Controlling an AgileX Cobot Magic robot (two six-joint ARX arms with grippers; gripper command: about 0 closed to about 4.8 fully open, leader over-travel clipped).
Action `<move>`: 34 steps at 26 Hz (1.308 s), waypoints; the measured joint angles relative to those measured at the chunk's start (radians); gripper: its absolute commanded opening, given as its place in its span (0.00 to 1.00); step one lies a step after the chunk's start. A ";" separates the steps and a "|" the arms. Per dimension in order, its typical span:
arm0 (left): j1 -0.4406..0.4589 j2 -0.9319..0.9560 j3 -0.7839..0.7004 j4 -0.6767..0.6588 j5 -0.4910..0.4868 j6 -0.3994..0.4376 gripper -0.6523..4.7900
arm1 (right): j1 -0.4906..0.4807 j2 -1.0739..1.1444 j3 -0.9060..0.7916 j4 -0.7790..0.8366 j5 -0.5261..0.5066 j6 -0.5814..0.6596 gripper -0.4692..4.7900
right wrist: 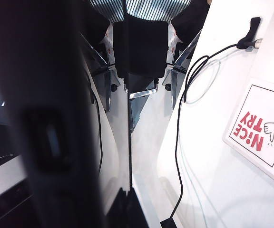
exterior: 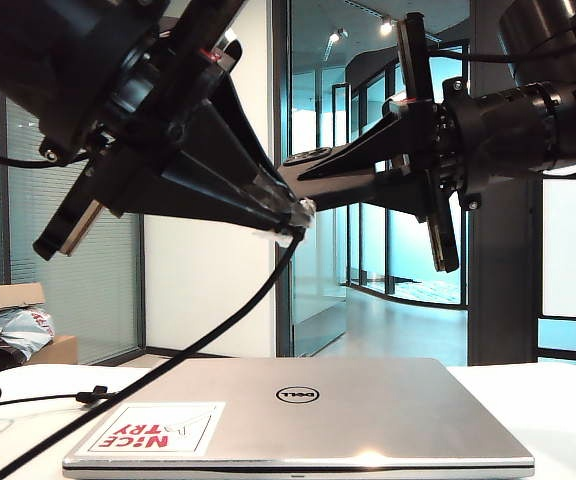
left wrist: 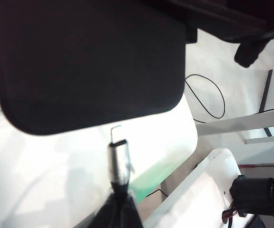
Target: Pick up the charging cable and the phone, plug the charging cable into the charging port on the phone, and finally place them back on the table.
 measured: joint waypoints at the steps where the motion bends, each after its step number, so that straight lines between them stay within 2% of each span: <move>1: 0.000 0.000 0.000 0.000 0.000 0.000 0.11 | 0.000 0.000 0.000 0.000 0.000 0.000 0.08; 34: 0.000 0.000 0.000 -0.002 0.000 0.000 0.11 | 0.000 0.000 0.000 0.001 -0.012 -0.002 0.08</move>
